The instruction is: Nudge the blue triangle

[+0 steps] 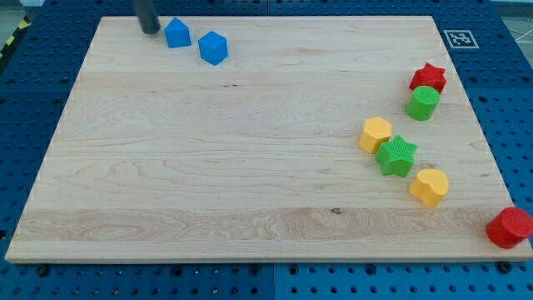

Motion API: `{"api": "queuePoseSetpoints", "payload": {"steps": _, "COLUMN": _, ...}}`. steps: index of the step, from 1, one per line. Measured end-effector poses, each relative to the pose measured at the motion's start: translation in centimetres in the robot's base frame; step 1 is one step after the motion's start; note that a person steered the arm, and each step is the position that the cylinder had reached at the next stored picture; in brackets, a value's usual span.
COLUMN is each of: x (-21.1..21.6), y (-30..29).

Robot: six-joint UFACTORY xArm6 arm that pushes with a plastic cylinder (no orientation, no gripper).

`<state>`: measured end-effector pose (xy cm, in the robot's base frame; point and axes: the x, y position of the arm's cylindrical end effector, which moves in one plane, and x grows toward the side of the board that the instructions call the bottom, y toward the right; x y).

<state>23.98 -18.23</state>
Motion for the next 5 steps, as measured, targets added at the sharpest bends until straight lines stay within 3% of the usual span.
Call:
{"api": "queuePoseSetpoints", "payload": {"steps": 2, "x": 7.5, "y": 12.7}}
{"api": "queuePoseSetpoints", "payload": {"steps": 3, "x": 8.7, "y": 16.4}}
{"api": "queuePoseSetpoints", "payload": {"steps": 4, "x": 9.5, "y": 11.7}}
{"api": "queuePoseSetpoints", "payload": {"steps": 5, "x": 7.8, "y": 3.4}}
